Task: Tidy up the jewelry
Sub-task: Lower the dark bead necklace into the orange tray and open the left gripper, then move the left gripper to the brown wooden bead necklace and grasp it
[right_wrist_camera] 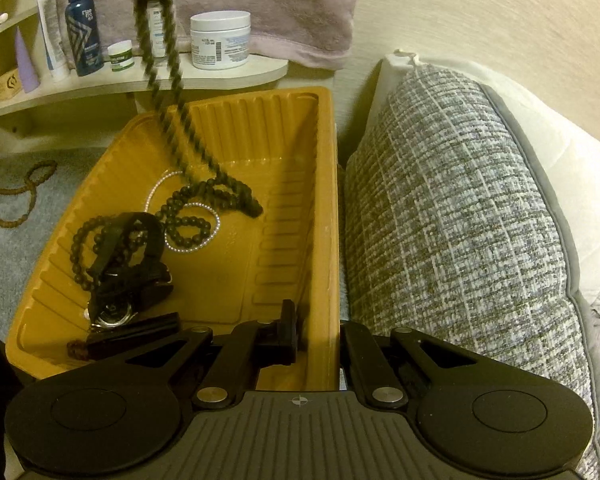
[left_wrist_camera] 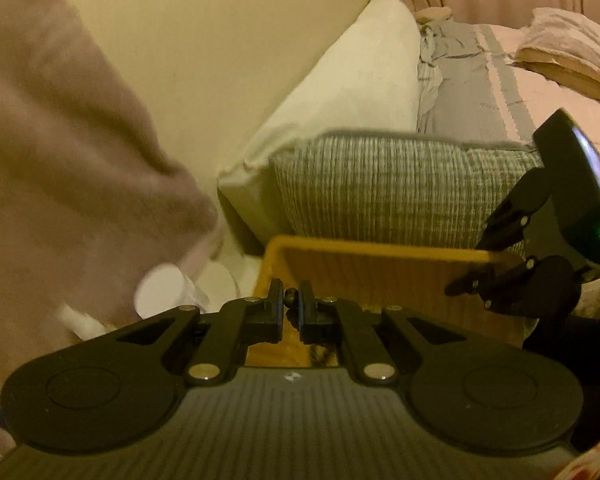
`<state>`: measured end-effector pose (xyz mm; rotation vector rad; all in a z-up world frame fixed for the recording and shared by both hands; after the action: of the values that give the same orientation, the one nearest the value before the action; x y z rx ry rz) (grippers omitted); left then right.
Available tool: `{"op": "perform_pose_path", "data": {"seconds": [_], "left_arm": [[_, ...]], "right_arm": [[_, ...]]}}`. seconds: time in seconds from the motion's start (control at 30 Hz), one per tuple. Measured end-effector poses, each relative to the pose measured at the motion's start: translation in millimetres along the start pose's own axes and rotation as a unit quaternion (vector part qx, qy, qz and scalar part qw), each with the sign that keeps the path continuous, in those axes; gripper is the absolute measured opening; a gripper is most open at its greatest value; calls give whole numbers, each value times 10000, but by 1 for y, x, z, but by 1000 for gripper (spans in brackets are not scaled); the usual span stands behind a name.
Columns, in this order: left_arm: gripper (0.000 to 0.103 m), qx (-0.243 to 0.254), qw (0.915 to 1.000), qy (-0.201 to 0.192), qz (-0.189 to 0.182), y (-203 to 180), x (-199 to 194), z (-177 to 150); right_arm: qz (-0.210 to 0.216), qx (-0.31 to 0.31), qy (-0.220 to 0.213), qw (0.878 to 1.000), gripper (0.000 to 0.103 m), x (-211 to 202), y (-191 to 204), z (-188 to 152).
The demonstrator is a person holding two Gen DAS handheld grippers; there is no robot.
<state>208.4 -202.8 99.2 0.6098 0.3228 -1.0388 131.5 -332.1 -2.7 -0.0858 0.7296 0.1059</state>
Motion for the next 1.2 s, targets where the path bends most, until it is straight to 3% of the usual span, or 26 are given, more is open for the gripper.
{"op": "perform_pose_path", "data": {"seconds": [0.27,0.37,0.4,0.53,0.67,0.9,1.1,1.2], "left_arm": [[7,-336,9991,226,-85,1,19,-16],[17,-443,9988,204,-30,6,17,-17],[21,-475,9987,192,32,9,15,-18],[22,-544,9979,146,318,20,0,-23],[26,-944,9928,-21,742,33,-29,-36],[35,-1455,9732,-54,1779,49,-88,-81],[41,-1817,9450,96,2719,53,-135,-127],[45,-2096,9308,292,2981,50,-148,-157]], "right_arm": [[1,5,4,10000,5,-1,0,-1],[1,3,-3,10000,5,-1,0,0],[-4,10,-5,10000,5,-1,-1,0],[-17,44,-23,10000,5,-2,-1,-2],[-17,83,-14,10000,5,-2,-3,-4],[-28,91,-28,10000,5,-4,-2,-5],[-61,115,-40,9999,5,-5,-1,-6],[-74,122,-30,9999,5,-5,0,-5]]}}
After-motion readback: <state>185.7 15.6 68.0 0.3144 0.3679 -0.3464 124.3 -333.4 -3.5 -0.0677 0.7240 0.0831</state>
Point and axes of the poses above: each gripper's, at about its wrist camera, not at the fingertips, and x roughly the way its jaws point, y to its left, z to its top, the point moved 1 cm from there along x, roughly the way its jaws point, and after that the axes turned 13 degrees about -y, right-handed, at the moved point
